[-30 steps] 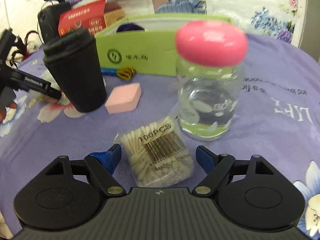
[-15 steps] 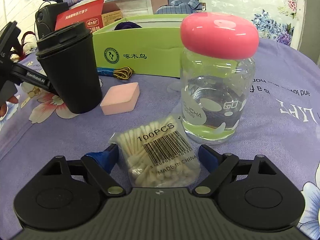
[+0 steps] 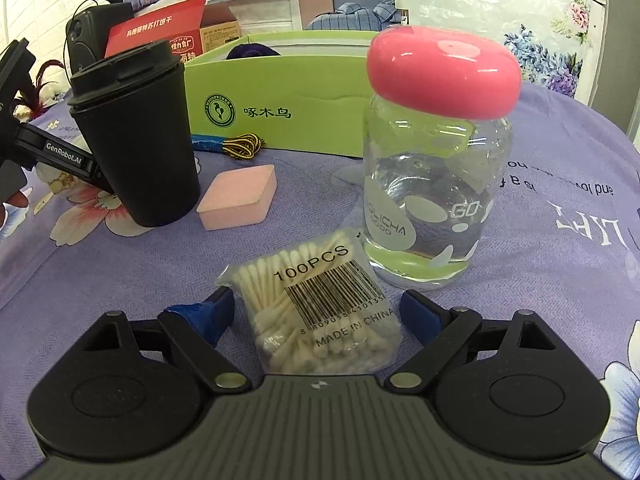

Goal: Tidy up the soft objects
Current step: 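Close the right tool on the swab bag while the left tool grips the white cloth, then carry the swab bag and white cloth into the lime-green box and open both tools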

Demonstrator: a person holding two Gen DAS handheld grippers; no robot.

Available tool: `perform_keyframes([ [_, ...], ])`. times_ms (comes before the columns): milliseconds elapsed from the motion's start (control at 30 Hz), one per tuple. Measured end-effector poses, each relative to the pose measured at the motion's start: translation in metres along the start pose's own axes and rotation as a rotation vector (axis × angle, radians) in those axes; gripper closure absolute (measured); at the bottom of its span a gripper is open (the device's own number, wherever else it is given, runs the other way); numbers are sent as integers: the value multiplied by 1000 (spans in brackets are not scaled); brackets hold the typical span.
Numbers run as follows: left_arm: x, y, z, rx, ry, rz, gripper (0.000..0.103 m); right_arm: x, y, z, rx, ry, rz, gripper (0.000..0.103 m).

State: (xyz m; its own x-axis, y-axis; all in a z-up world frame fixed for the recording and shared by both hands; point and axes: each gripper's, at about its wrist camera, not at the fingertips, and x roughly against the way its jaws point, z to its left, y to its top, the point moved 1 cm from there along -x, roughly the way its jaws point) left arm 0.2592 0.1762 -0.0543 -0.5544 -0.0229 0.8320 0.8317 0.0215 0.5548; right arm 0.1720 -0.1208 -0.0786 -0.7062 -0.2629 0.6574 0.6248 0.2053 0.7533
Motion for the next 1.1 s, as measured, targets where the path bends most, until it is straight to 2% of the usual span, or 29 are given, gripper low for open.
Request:
perform_keyframes([
  [100, 0, 1, 0, -5, 2, 4, 1, 0, 1, 0, -5, 0, 1, 27],
  [167, 1, 1, -1, -6, 2, 6, 4, 2, 1, 0, -5, 5, -2, 31],
  [200, 2, 1, -1, -4, -1, 3, 11, 3, 0, 0, -13, 9, -8, 35],
  [233, 6, 2, -1, 3, -16, -6, 32, 4, -1, -1, -14, 13, -13, 43],
  [267, 10, 2, -1, 15, -32, -16, 47, 6, -2, -1, -13, 19, -18, 51],
  [300, 14, 4, 0, 27, -22, -12, 54, 9, -1, -2, -20, 31, -22, 64],
  [333, 17, 4, 0, 36, -15, -3, 56, 11, -1, -2, -28, 48, -18, 71],
  [400, 25, 0, 5, 69, -5, 1, 56, 18, -2, -1, -25, 62, -12, 77],
  [667, 83, -34, 2, 42, 102, -61, 56, 57, -20, 17, 2, 80, -45, 78],
  [833, 119, -43, 1, 47, 71, -123, 56, 77, -22, 19, -26, 90, -87, 77],
  [1100, 142, -46, -3, 34, 54, -168, 56, 111, -15, 19, -63, 87, -205, 77],
])
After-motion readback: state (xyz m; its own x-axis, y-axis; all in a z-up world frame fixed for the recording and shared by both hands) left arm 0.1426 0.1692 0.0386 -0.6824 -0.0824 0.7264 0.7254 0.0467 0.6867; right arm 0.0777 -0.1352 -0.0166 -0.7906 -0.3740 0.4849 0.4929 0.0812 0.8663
